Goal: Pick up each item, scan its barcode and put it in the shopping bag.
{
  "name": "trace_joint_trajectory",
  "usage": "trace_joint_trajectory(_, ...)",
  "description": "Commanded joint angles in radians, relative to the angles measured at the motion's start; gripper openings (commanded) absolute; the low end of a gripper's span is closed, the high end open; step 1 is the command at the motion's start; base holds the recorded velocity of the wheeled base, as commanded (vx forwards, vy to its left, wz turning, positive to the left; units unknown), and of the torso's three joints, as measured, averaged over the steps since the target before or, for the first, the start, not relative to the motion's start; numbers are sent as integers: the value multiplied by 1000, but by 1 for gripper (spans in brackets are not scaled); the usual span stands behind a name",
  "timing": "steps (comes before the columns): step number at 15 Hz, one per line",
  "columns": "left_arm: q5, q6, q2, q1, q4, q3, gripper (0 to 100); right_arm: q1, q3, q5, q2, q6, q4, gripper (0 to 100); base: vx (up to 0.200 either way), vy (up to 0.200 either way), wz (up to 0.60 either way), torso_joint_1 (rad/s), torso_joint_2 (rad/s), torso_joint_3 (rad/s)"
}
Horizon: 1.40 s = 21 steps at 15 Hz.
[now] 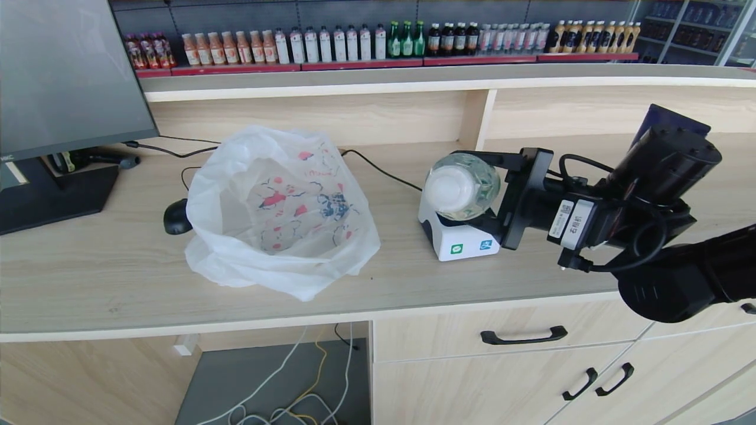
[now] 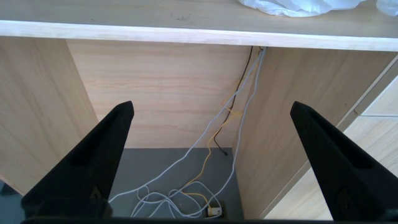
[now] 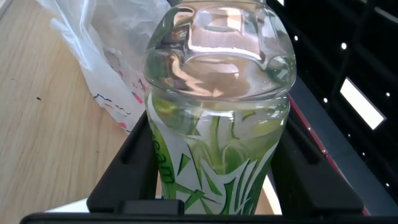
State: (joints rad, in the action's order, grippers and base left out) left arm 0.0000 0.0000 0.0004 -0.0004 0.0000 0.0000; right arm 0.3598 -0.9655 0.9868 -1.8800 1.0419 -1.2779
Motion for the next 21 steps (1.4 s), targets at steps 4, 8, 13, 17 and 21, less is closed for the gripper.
trace_joint_trajectory(4, 0, 0, 0, 0, 0, 0, 100, 2, 21, -2, 5, 6, 2, 0, 0, 0, 0, 0, 0, 0)
trace_joint_trajectory(8, 0, 0, 0, 0, 0, 0, 100, 13, 24, -5, 2, 7, 2, 0, 0, 0, 0, 0, 0, 0)
trace_joint_trajectory(13, 0, 0, 0, 0, 0, 0, 100, 24, 24, -8, 7, 7, 2, 0, 0, 0, 0, 0, 0, 0)
trace_joint_trajectory(17, 0, 0, 0, 0, 0, 0, 100, 33, 22, -27, 16, 6, 8, 0, 0, 0, 0, 0, 0, 0)
trace_joint_trajectory(21, 0, 0, 0, 0, 0, 0, 100, 34, 21, -77, 38, -34, 8, 0, 0, 0, 0, 0, 0, 0)
